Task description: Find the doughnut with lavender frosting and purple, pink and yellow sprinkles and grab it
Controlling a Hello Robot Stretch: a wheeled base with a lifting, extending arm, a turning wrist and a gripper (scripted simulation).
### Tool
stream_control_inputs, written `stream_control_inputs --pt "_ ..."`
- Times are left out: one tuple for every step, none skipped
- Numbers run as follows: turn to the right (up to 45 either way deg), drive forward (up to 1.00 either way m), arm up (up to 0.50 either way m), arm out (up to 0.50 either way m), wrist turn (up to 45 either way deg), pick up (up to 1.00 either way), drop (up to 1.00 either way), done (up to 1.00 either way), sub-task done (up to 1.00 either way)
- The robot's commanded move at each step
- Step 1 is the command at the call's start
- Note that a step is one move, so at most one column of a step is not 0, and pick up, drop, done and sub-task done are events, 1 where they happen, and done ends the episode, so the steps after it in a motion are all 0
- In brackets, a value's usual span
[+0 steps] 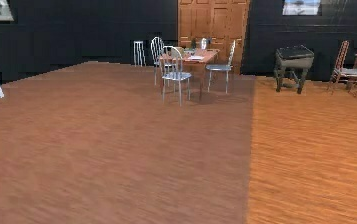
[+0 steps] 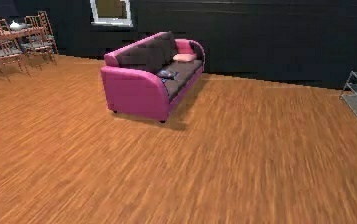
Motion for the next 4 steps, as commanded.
stream_control_inputs --pt "45.0 0.00 0.00 0.00 0.0 0.00 0.00 0.00 0.00" --pt "45.0 0.00 0.00 0.00 0.0 0.00 0.00 0.00 0.00" --pt "18.0 0.00 0.00 0.00 0.0 0.00 0.00 0.00 0.00" --pt "3.0 0.00 0.00 0.00 0.0 0.00 0.00 0.00 0.00"
